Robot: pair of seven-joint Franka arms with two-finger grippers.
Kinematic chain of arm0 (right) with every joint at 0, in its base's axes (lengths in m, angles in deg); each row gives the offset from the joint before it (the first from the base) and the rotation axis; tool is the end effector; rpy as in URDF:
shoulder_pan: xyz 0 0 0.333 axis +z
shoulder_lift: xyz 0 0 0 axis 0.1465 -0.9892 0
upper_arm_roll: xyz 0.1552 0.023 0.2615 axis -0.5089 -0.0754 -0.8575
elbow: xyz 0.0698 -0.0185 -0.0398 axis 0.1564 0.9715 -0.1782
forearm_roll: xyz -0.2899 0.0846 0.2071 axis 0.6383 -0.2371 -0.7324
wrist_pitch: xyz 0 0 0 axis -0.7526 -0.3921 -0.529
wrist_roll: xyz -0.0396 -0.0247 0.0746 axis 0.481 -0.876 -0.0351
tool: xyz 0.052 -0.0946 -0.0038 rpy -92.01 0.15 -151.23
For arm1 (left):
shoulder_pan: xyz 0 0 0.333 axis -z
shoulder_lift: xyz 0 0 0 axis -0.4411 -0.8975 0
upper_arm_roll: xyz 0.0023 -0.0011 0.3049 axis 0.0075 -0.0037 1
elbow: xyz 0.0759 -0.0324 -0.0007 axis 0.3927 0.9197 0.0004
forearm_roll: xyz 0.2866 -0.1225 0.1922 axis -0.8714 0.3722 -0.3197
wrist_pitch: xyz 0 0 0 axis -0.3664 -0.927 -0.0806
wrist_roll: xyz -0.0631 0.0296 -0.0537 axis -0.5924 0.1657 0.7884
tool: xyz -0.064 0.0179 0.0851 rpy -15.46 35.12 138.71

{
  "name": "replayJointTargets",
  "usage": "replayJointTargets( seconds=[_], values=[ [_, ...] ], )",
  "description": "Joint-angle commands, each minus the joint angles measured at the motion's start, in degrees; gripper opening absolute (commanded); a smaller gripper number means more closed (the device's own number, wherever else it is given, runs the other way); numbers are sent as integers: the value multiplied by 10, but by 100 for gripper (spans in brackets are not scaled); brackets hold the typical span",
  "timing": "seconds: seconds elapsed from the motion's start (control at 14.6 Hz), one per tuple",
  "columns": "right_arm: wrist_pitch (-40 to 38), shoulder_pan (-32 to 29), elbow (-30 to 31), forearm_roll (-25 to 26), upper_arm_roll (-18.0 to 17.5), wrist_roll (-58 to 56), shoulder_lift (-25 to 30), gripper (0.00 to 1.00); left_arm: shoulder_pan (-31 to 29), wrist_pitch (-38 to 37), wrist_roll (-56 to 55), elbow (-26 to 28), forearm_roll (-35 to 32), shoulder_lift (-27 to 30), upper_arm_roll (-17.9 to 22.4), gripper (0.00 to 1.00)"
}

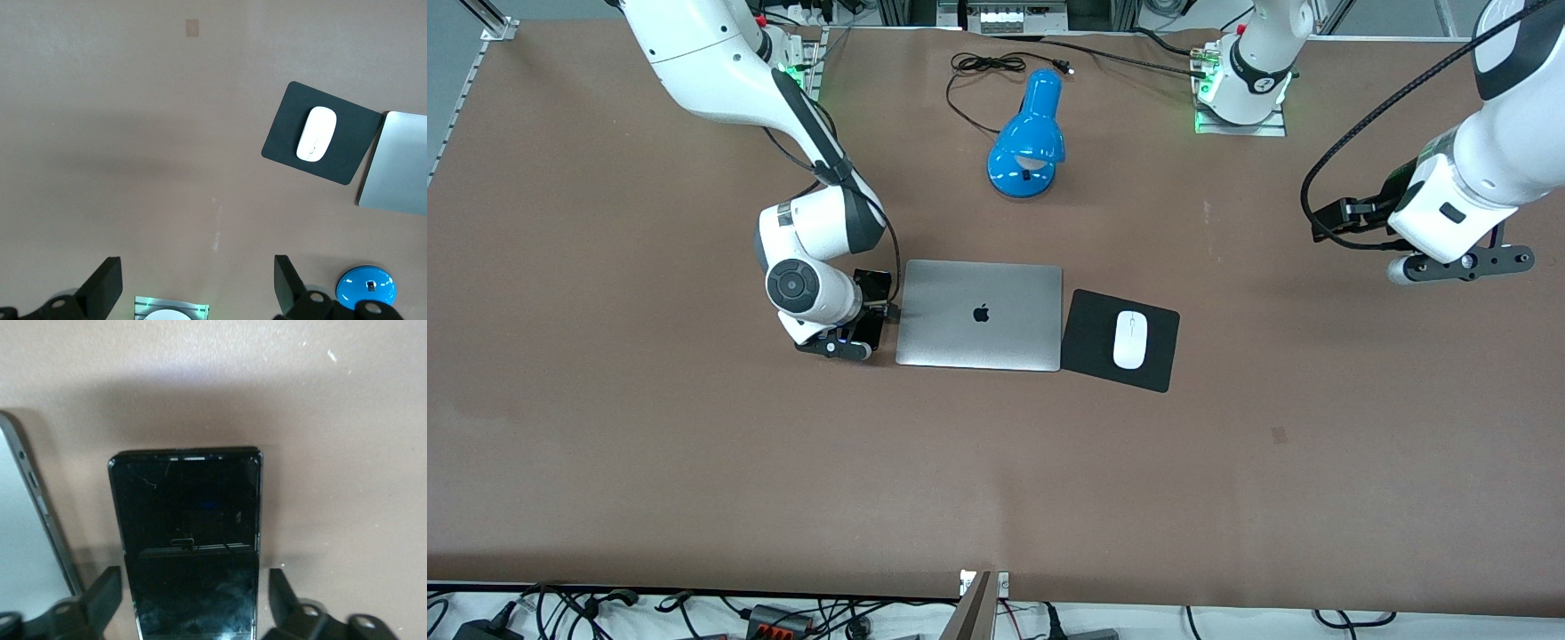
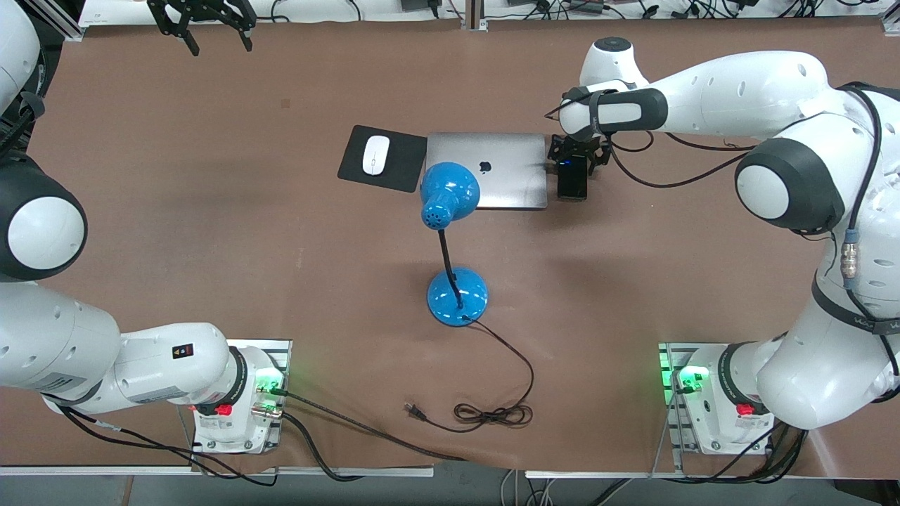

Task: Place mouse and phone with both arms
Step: 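Release the mouse and raise the left gripper while the right gripper carries the phone, then lower the phone beside the laptop and open the right gripper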

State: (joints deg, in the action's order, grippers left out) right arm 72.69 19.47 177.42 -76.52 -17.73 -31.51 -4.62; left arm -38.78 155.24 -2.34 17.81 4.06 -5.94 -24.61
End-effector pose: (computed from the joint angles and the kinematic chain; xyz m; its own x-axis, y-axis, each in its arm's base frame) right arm 0.5350 0.2598 0.1809 0.9638 -0.1456 -0.2234 -0.1457 -0.9892 0.0158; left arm 0.5384 -0.0726 0.5586 0.9768 0.1138 -0.1811 0.1117 -0.9935 -0.0221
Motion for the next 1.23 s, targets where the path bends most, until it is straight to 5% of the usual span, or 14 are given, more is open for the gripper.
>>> replayJointTargets(
  seconds=[0.0,0.21,0.62,1.17],
  values=[
    [-6,2,-11,-8,7,-4,33,100,-7,9,4,19,11,20,-17,100],
    [-81,-2,-55,2,26,-8,81,100,-10,10,9,18,11,19,-18,100],
    [-288,-6,-238,57,69,-53,104,100,-26,38,4,18,4,19,-13,100],
    [-371,-14,-322,52,156,-129,120,100,-37,58,11,14,3,21,-14,100]
  ],
)
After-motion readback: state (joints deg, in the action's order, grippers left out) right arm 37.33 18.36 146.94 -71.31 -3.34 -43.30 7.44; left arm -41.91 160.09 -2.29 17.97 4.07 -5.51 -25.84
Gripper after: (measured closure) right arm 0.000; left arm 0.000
